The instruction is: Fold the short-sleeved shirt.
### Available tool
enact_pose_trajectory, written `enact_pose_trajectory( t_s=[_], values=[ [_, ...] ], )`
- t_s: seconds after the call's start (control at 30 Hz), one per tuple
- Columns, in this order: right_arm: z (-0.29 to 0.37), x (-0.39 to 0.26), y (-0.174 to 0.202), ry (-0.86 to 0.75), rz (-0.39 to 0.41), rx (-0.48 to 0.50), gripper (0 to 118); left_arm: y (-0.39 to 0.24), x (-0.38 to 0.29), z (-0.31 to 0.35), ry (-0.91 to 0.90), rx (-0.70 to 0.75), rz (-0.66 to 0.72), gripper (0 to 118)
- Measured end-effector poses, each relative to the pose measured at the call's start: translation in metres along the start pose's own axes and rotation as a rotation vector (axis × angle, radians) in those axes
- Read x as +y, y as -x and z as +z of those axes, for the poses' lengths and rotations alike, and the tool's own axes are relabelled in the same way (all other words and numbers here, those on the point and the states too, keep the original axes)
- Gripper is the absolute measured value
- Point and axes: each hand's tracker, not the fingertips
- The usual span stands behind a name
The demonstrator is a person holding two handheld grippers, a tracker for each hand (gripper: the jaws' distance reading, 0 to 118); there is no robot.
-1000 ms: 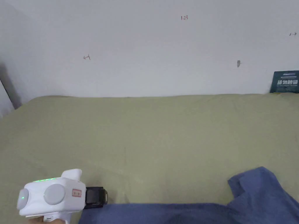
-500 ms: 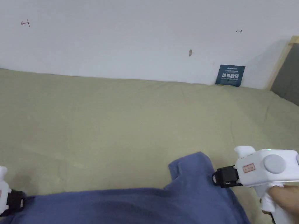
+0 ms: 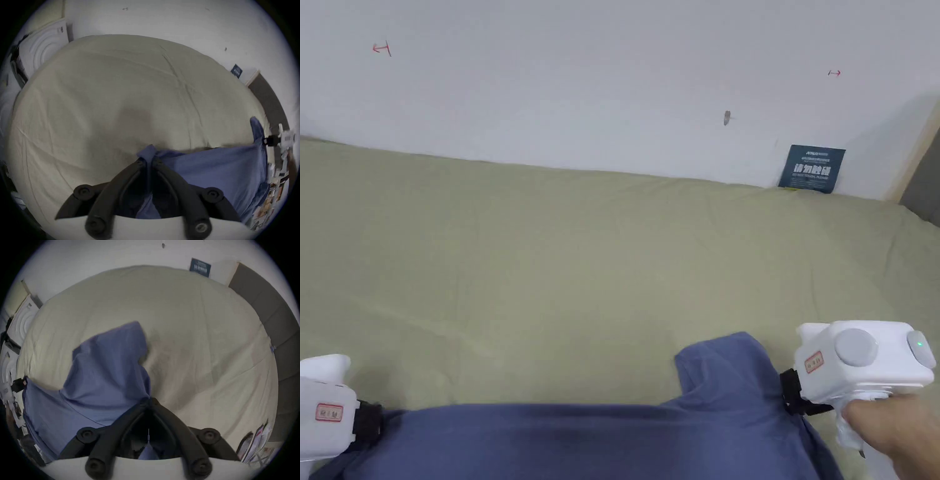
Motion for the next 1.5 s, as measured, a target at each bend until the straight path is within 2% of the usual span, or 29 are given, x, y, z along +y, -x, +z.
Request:
enact_pose_trajectory(
  t_s=[0.1, 0.17, 0.23, 0.3, 0.4, 0.53, 0.57, 0.63, 0.8, 0.9, 0.97, 1.13, 1.2, 1.37, 1.4, 1.47, 1.5],
  values=[
    [0.030, -0.009, 0.000, -0.068, -0.025, 0.044, 0, 0.003, 0.003, 0.009, -0.007, -0.019, -0.013, 3],
    [0.056, -0.013, 0.005, -0.142, 0.003, 0.030, 0, 0.001, 0.004, 0.025, -0.044, 0.007, -0.020, 3],
    [0.083, -0.023, 0.007, -0.194, 0.039, 0.051, 0, -0.003, 0.004, 0.051, -0.110, -0.032, -0.014, 3],
    [0.109, -0.035, 0.009, -0.217, 0.067, 0.067, 0, -0.012, 0.001, 0.085, -0.204, -0.068, -0.094, 3],
    [0.154, -0.069, 0.008, -0.306, 0.084, 0.112, 0, -0.021, -0.011, 0.132, -0.256, -0.052, -0.187, 3],
    [0.211, -0.141, 0.018, -0.377, 0.055, 0.136, 0, -0.018, -0.047, 0.183, -0.308, -0.013, -0.188, 3],
    [0.214, -0.153, 0.009, -0.365, 0.032, 0.159, 0, -0.016, -0.060, 0.191, -0.311, -0.004, -0.177, 3],
    [0.222, -0.189, 0.012, -0.365, 0.006, 0.145, 0, -0.011, -0.088, 0.200, -0.322, 0.016, -0.152, 3],
    [0.218, -0.256, 0.016, -0.339, -0.033, 0.040, 0, -0.003, -0.152, 0.201, -0.266, 0.048, -0.180, 3],
    [0.206, -0.287, 0.013, -0.288, -0.094, 0.026, 0, 0.005, -0.182, 0.193, -0.231, 0.067, -0.201, 3],
    [0.190, -0.304, 0.005, -0.231, -0.106, -0.002, 0, 0.016, -0.196, 0.187, -0.182, 0.067, -0.191, 3],
    [0.163, -0.328, -0.004, -0.166, -0.116, -0.031, 0, 0.042, -0.219, 0.174, -0.116, 0.083, -0.162, 3],
    [0.158, -0.331, -0.010, -0.137, -0.150, -0.026, 0, 0.044, -0.227, 0.175, -0.094, 0.073, -0.136, 3],
    [0.152, -0.340, -0.008, -0.132, -0.165, -0.041, 0, 0.051, -0.246, 0.164, -0.076, 0.063, -0.127, 3],
    [0.152, -0.338, -0.008, -0.119, -0.171, -0.035, 0, 0.052, -0.247, 0.161, -0.077, 0.057, -0.123, 7],
    [0.154, -0.336, -0.009, -0.122, -0.204, 0.023, 1, 0.054, -0.249, 0.159, -0.098, 0.044, -0.074, 27],
    [0.160, -0.338, -0.007, -0.142, -0.217, 0.055, 13, 0.057, -0.248, 0.161, -0.113, 0.028, -0.028, 50]
  ],
)
